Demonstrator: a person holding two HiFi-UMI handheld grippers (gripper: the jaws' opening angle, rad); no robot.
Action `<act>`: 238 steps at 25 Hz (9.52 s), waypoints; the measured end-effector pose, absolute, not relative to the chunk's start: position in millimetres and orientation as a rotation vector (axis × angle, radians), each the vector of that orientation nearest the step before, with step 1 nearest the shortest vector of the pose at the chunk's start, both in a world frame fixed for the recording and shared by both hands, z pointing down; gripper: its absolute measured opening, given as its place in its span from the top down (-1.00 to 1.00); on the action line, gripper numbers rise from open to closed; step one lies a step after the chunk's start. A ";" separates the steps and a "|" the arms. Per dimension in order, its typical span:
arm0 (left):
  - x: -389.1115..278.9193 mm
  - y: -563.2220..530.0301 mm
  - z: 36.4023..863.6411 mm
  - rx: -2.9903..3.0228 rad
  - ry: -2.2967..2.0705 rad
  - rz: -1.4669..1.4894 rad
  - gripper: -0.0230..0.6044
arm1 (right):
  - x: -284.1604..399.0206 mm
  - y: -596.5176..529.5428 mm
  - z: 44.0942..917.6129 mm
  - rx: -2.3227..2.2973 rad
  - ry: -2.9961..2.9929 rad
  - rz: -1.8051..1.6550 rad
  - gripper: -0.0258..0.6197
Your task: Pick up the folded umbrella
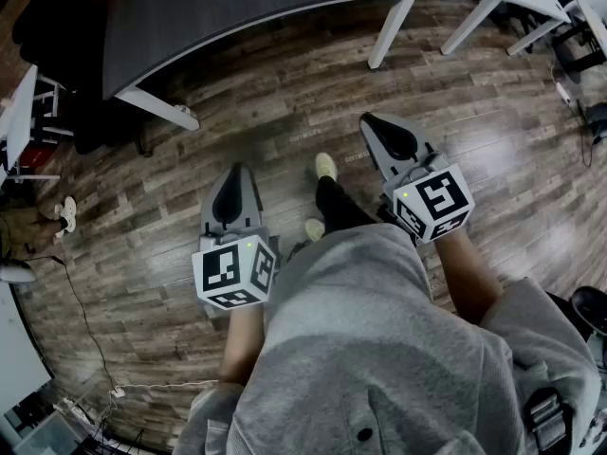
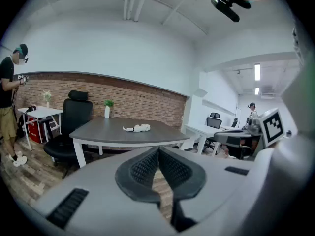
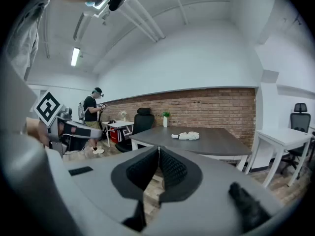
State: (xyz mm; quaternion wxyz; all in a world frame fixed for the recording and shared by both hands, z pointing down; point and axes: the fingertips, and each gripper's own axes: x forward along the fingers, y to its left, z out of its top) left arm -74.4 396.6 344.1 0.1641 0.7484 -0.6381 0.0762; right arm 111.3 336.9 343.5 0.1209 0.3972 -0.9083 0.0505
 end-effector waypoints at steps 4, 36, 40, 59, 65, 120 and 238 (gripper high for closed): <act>-72.9 401.2 342.7 2.129 -1.824 0.219 0.87 | 111.5 339.7 342.0 1.153 -2.660 0.155 0.83; -81.7 385.3 344.9 2.117 -1.820 0.191 0.88 | 89.2 334.1 348.5 1.065 -2.694 0.225 0.83; -88.5 367.6 341.9 2.124 -1.846 0.204 0.88 | 78.1 317.8 350.3 1.049 -2.718 0.289 0.83; -98.0 251.8 349.2 2.140 -1.813 0.286 0.88 | 67.1 198.1 352.1 1.077 -2.695 0.282 0.83; -95.9 207.2 349.1 2.124 -1.811 0.293 0.88 | 71.0 149.6 347.1 1.085 -2.703 0.275 0.83; -81.5 66.6 334.8 2.066 -1.918 0.306 0.88 | 60.6 8.4 349.2 0.909 -2.835 0.316 0.83; -119.3 -325.6 469.0 2.488 -1.075 0.915 -0.08 | 7.1 -318.0 393.9 1.430 -2.509 0.422 0.83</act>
